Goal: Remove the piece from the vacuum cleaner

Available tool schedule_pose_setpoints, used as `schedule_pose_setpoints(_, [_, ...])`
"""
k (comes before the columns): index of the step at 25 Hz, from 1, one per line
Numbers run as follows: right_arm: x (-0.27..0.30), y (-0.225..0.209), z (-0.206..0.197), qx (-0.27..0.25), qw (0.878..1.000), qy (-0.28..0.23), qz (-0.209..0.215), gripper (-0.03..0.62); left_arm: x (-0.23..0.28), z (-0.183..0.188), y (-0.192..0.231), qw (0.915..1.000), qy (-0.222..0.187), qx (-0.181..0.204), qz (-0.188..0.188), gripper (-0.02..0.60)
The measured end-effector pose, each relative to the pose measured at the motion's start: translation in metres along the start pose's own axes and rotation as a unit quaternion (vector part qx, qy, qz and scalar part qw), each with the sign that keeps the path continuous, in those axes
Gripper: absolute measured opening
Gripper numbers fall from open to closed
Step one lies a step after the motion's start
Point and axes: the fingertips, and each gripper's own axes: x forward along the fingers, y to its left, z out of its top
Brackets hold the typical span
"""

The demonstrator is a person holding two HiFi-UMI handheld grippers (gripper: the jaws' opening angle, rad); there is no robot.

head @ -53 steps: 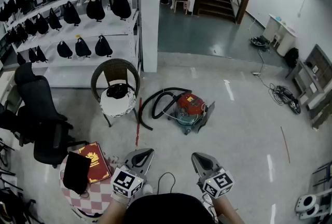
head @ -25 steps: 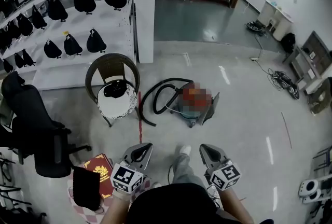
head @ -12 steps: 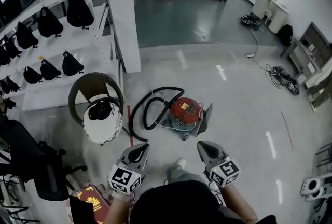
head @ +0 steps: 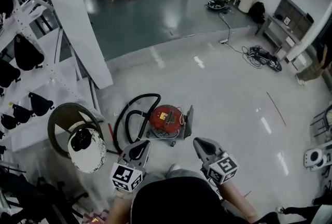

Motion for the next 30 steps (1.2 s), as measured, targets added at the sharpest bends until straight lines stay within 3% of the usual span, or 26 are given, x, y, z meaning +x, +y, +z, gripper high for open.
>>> schedule_pose_setpoints(6, [0.015,-0.022,0.007,0.019,0.998,-0.014,-0.065,0.028,0.055,0.012,0.011,0.995,0.023,0.025,-0.094,0.018])
schedule_pose_setpoints(16, [0.014,-0.045,-0.008,0.065,0.977,-0.04,-0.198,0.028,0.107,0.003,0.021,0.9709,0.063,0.058,-0.223,0.018])
schedule_pose_setpoints(24, [0.006,-0.046,-0.034,0.107,0.957,-0.022,-0.268,0.029,0.127,-0.009,0.024,0.9539,0.103,0.06,-0.275,0.02])
schedule_pose_setpoints(30, [0.007,-0.053,-0.068,0.142,0.945,0.0,-0.293,0.029,0.141,-0.038,0.022,0.9424,0.15,0.047,-0.295,0.02])
